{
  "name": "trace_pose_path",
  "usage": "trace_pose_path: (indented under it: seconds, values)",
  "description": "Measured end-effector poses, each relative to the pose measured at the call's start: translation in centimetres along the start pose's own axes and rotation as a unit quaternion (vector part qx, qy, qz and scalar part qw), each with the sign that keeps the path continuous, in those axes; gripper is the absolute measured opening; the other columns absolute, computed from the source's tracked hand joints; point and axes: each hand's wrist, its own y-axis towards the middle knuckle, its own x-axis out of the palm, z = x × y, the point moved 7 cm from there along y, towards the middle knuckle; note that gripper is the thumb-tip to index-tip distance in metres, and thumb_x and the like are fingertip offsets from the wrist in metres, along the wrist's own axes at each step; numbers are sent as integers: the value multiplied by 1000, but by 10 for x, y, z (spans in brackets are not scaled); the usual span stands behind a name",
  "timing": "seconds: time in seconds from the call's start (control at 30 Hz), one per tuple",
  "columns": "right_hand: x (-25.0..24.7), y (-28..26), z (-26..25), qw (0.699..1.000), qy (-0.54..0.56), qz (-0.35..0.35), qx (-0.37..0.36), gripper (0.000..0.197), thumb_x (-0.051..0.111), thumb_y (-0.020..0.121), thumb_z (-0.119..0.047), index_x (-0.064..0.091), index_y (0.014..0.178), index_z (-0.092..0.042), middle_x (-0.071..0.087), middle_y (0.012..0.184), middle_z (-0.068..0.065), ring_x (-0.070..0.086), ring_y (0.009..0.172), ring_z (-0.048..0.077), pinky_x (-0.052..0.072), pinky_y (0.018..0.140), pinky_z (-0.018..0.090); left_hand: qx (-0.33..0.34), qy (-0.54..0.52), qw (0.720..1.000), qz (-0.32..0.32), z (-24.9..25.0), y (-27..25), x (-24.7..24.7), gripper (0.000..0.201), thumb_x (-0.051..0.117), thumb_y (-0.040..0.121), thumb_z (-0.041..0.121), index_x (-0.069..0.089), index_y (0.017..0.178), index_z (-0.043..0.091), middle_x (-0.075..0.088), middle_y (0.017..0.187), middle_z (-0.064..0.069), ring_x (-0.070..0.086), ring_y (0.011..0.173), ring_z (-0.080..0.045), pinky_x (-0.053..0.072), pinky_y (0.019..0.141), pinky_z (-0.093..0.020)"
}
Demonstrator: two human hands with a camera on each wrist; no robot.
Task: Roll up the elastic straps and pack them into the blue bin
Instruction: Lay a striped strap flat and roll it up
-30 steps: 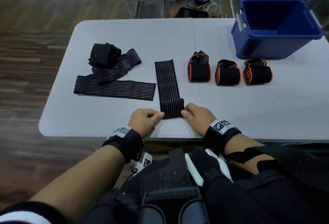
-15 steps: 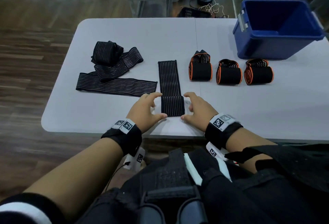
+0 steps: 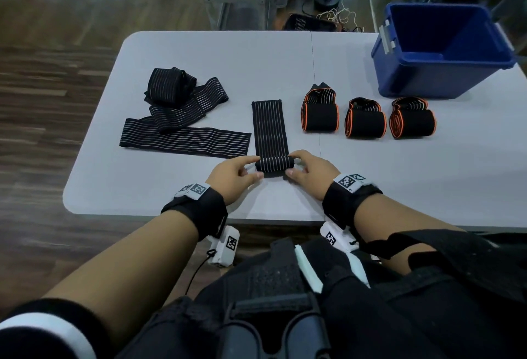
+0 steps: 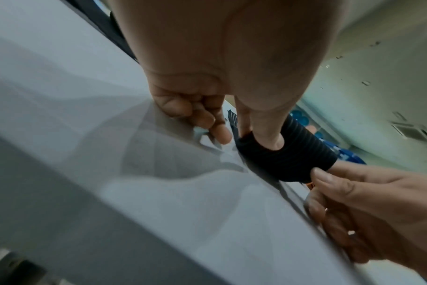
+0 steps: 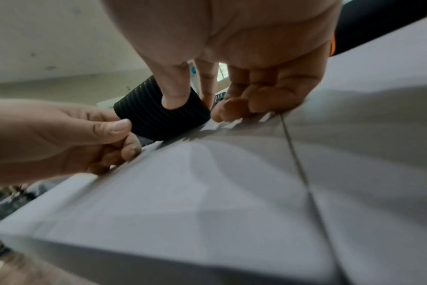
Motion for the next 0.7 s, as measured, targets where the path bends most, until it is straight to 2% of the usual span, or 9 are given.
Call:
trace_pose_path:
  seconds: [0.1, 0.2, 0.33, 0.4, 0.47, 0.5, 0.57, 0.63, 0.7]
  values:
    - [3, 6, 4, 999, 23, -8, 20, 33, 50, 100, -41, 55, 127, -22, 67, 117, -1, 62, 100, 19, 45, 83, 31, -27, -33, 999, 6, 3, 0, -1, 30, 59, 98, 45, 70, 116, 24, 65, 80, 6, 61, 79, -11, 42, 67, -23]
    - [4, 10, 8, 1000, -6, -8, 26, 24, 46, 102, -43, 58, 105, -22, 64, 94, -6, 60, 90, 21, 42, 75, 31, -35, -18, 999, 0, 7, 0, 0, 41, 52, 99, 50, 68, 81, 17, 58, 68, 10, 55, 69, -11, 38, 61, -27]
    - [4, 11, 8, 999, -23, -10, 38, 36, 45, 101, -48, 60, 85, -19, 60, 78, -3, 60, 80, 23, 43, 69, 32, -62, -4, 998, -2, 3, 4, -1, 49, 52, 97, 55, 67, 75, 15, 63, 68, 3, 56, 65, -14, 38, 58, -27]
    - [4, 10, 7, 999, -26, -16, 45, 47, 44, 100, -52, 63, 81, -13, 65, 80, 6, 63, 82, 29, 47, 72, 36, -71, 6, 997, 7, 2, 3, -2, 47, 56, 95, 56, 69, 78, 13, 64, 69, 5, 58, 69, -15, 38, 58, -27]
    - [2, 9, 9, 998, -23, 3, 53, 50, 48, 96, -57, 63, 93, -10, 68, 88, 10, 64, 85, 31, 50, 77, 38, -73, 1, 997, 23, 2, 2, -4, 38, 66, 88, 55, 65, 87, 17, 62, 71, 7, 59, 70, -14, 39, 59, -28]
    - [2, 8, 10, 998, -14, 15, 57, 48, 53, 92, -60, 59, 102, -14, 67, 93, 5, 64, 87, 27, 51, 78, 38, -73, -11, 997, 24, 3, 0, -5, 38, 73, 83, 54, 62, 94, 20, 63, 72, 6, 60, 70, -14, 42, 60, -29]
    - [0, 5, 10, 999, 2, 20, 48, 56, 65, 83, -61, 46, 123, -25, 59, 100, -7, 63, 89, 20, 52, 78, 36, -62, -31, 998, 9, 4, -3, -6, 55, 84, 71, 50, 54, 111, 27, 67, 78, 0, 64, 72, -15, 49, 65, -31]
    - [1, 3, 7, 1000, -3, 8, 26, 77, 75, 77, -54, 32, 138, -33, 55, 92, -10, 61, 81, 16, 48, 69, 32, -36, -13, 999, -10, 4, -6, -6, 80, 89, 65, 44, 44, 131, 36, 67, 81, 0, 66, 75, -13, 52, 69, -29]
    - [4, 2, 4, 999, -36, -9, 2, 89, 78, 75, -47, 23, 144, -38, 53, 87, -7, 61, 76, 17, 46, 65, 30, -12, 20, 999, -22, 4, -5, -5, 93, 88, 67, 37, 36, 144, 40, 66, 82, 2, 64, 74, -10, 50, 68, -26]
